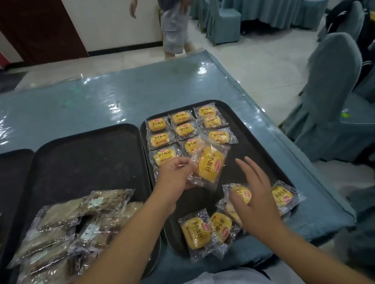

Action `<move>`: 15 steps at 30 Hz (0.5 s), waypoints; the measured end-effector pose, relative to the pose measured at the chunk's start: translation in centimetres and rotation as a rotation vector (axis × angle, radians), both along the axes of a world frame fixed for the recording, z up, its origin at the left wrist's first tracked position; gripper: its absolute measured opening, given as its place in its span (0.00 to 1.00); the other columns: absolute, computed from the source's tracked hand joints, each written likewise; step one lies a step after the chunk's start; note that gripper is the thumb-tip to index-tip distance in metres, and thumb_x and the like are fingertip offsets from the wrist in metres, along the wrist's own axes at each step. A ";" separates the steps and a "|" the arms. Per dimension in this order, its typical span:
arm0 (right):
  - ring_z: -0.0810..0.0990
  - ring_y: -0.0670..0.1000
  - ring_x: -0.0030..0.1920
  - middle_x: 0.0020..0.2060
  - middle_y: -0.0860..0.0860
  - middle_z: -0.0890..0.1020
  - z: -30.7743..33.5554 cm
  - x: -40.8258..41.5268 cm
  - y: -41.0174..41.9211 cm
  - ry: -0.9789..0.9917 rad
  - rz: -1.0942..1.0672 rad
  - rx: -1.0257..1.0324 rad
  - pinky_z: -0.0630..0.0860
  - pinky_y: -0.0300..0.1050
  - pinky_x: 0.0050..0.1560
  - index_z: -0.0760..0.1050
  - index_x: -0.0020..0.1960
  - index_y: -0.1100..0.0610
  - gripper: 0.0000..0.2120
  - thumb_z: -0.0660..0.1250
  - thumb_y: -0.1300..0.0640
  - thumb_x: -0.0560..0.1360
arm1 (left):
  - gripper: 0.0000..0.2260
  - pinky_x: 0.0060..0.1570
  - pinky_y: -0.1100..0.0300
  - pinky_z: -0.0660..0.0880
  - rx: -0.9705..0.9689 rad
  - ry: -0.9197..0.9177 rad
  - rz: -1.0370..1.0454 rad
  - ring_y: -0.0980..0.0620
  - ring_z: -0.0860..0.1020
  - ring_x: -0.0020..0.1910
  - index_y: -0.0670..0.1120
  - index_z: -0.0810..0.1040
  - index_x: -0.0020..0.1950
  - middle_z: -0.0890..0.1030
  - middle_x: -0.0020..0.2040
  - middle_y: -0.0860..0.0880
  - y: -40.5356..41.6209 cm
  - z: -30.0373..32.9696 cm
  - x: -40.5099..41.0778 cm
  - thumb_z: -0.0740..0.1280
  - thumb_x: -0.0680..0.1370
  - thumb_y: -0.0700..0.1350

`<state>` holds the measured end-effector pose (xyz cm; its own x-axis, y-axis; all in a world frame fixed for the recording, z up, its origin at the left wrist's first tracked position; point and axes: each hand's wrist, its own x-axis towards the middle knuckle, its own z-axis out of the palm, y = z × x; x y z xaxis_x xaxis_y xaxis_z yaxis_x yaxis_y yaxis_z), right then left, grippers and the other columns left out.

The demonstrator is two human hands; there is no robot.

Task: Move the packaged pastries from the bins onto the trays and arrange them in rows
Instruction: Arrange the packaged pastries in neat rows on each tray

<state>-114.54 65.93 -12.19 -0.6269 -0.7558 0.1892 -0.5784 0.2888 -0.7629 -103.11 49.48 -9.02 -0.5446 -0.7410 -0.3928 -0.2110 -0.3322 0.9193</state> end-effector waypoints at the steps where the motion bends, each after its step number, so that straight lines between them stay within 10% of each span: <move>1: 0.60 0.45 0.74 0.74 0.44 0.63 0.5 0.0 0.1 -0.117 -0.042 -0.018 0.64 0.55 0.72 0.62 0.76 0.44 0.29 0.67 0.54 0.77 | 0.02 0.46 0.54 0.82 -0.049 -0.023 0.038 0.50 0.84 0.48 0.46 0.81 0.47 0.85 0.51 0.48 0.8 -0.3 -0.3 0.70 0.79 0.41; 7: 0.80 0.54 0.59 0.54 0.51 0.84 3.1 -1.3 -1.9 -1.117 -0.126 -0.114 0.75 0.54 0.59 0.78 0.58 0.52 0.10 0.67 0.52 0.78 | 0.05 0.48 0.55 0.81 -0.454 -0.057 -0.169 0.57 0.82 0.46 0.54 0.81 0.48 0.84 0.47 0.56 5.9 -2.7 -2.7 0.71 0.77 0.43; 11: 0.82 0.57 0.44 0.45 0.58 0.84 1.6 -3.5 -1.9 -1.224 -0.318 -0.075 0.78 0.55 0.47 0.80 0.54 0.54 0.07 0.66 0.61 0.78 | 0.07 0.56 0.67 0.73 -0.542 -0.037 -0.355 0.63 0.78 0.55 0.51 0.83 0.52 0.82 0.54 0.60 7.8 -3.8 -4.1 0.73 0.75 0.42; 15: 0.83 0.58 0.44 0.44 0.59 0.85 1.4 -7.2 -1.6 -1.211 -0.216 0.084 0.80 0.57 0.48 0.81 0.54 0.54 0.13 0.64 0.67 0.77 | 0.10 0.55 0.53 0.79 -0.383 -0.074 -0.306 0.58 0.81 0.53 0.57 0.84 0.52 0.84 0.53 0.59 7.8 -4.0 -4.8 0.69 0.76 0.43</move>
